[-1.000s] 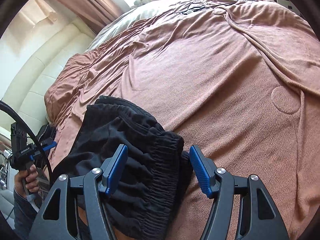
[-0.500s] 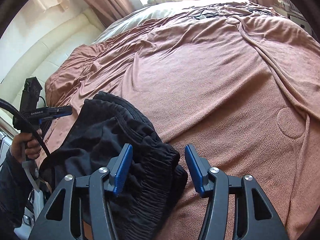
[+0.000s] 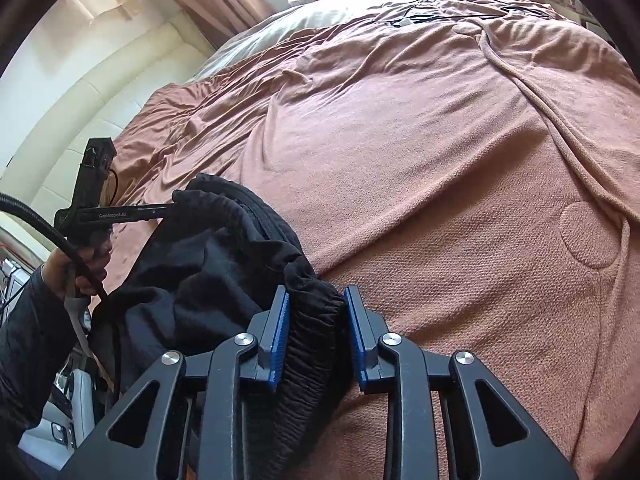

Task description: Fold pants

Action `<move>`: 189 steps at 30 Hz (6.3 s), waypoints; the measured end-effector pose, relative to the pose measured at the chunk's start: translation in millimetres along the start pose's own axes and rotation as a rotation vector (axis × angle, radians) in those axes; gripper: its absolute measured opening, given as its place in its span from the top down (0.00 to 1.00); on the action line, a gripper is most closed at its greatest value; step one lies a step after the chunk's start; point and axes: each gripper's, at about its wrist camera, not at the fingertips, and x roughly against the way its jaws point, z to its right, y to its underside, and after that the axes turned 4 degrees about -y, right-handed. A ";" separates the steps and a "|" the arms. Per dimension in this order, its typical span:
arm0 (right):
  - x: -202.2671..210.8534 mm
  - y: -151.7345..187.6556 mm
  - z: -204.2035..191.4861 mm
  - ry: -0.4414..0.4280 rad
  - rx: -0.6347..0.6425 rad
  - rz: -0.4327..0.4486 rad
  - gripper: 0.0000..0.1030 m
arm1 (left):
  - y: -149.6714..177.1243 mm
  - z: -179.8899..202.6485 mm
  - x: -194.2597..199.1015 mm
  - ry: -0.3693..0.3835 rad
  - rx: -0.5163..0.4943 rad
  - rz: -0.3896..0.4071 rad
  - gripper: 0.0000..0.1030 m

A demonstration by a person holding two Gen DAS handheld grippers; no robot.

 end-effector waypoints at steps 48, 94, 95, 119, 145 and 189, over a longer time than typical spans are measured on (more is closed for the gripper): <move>26.4 22.6 9.5 -0.028 -0.242 0.036 0.41 | -32.6 -1.8 19.9 0.001 0.055 0.092 0.25; 14.8 42.0 60.1 -0.247 -0.527 0.094 0.76 | 188.4 -81.6 92.8 0.152 0.378 0.118 0.25; 14.9 38.6 59.7 -0.241 -0.516 0.093 0.76 | 192.9 -81.5 89.7 0.161 0.394 0.114 0.25; 29.8 53.1 39.7 -0.188 -0.440 0.078 0.76 | 209.9 -70.8 71.1 0.401 0.553 0.089 0.20; 50.0 22.6 30.4 -0.079 -0.297 0.060 0.76 | 251.6 -44.6 78.0 0.463 0.625 0.114 0.90; 12.3 37.6 -123.0 0.044 0.037 -0.020 0.70 | 252.6 -39.4 82.8 0.516 0.652 0.184 0.56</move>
